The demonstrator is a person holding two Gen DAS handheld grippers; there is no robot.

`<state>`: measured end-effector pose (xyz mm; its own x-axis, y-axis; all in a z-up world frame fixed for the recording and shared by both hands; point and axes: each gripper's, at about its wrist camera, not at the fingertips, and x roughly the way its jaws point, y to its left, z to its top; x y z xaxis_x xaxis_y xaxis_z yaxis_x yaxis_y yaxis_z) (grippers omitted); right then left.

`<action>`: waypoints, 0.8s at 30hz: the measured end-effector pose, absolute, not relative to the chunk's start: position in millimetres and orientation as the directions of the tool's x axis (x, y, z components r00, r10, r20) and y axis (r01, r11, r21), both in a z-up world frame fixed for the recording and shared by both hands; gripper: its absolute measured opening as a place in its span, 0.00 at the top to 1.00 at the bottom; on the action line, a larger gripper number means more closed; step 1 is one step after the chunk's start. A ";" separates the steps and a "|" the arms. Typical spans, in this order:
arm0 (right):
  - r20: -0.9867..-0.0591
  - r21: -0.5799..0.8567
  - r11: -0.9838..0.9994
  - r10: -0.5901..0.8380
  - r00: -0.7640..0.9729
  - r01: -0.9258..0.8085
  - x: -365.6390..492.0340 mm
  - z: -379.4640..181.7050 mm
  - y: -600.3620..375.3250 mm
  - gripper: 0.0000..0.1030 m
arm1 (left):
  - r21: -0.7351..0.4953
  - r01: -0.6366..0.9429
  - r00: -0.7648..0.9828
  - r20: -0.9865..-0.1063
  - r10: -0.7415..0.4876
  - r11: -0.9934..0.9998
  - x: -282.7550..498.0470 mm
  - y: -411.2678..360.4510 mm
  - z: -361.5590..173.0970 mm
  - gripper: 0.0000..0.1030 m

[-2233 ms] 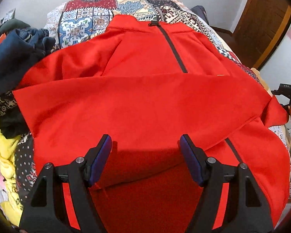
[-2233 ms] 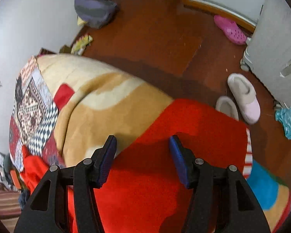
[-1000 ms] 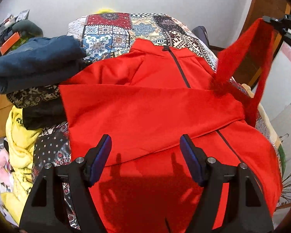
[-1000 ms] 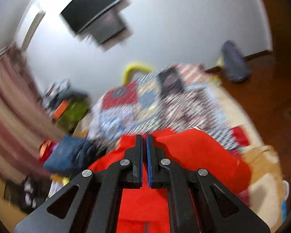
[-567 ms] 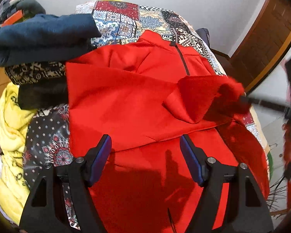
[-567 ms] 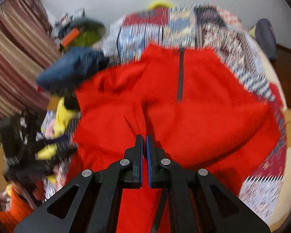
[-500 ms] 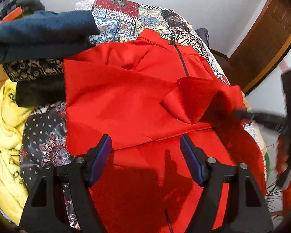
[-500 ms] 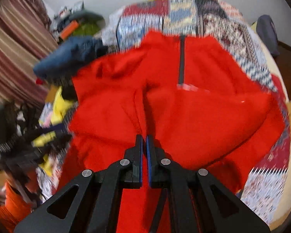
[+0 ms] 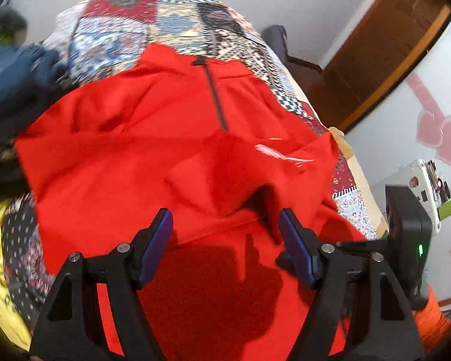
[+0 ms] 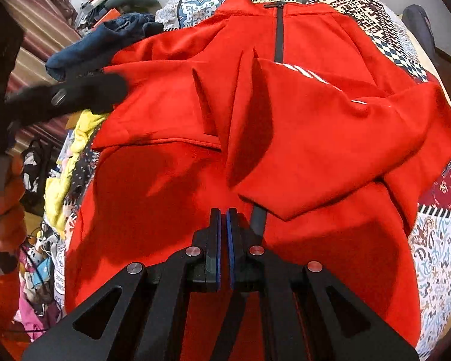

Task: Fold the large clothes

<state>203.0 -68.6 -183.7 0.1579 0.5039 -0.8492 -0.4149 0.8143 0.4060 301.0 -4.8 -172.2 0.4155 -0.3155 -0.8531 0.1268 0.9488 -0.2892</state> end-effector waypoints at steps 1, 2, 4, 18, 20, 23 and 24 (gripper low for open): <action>-0.849 0.407 0.816 0.504 0.158 -0.411 202.3 -183.2 -71.0 0.94 | -0.285 0.133 0.413 -0.855 -0.314 0.949 306.7 -9.9 -171.1 0.30; -0.850 0.407 0.818 0.502 0.160 -0.407 201.7 -180.4 -76.0 0.93 | -0.275 0.137 0.410 -0.859 -0.307 0.952 315.7 -17.1 -169.4 0.30; -0.845 0.401 0.825 0.501 0.187 -0.398 200.7 -176.8 -85.8 0.86 | -0.256 0.138 0.407 -0.866 -0.290 0.957 331.8 -26.6 -169.2 0.30; -0.852 0.338 0.929 0.370 0.369 -0.152 211.5 -176.1 -189.3 0.72 | -0.319 -0.073 0.151 -0.940 -0.306 0.945 414.3 -32.5 -253.3 0.72; -0.855 0.350 0.929 0.371 0.363 -0.123 214.1 -181.2 -195.0 0.72 | -0.307 -0.063 0.166 -0.941 -0.294 0.950 414.8 -34.6 -254.6 0.82; -0.860 0.351 0.930 0.368 0.353 -0.112 218.2 -184.9 -197.6 0.72 | -0.260 0.015 0.252 -0.933 -0.256 0.965 409.9 -42.8 -235.3 0.90; -0.862 0.347 0.931 0.364 0.352 -0.112 219.5 -185.5 -198.7 0.72 | -0.238 0.044 0.297 -0.924 -0.240 0.970 406.9 -45.3 -223.0 0.91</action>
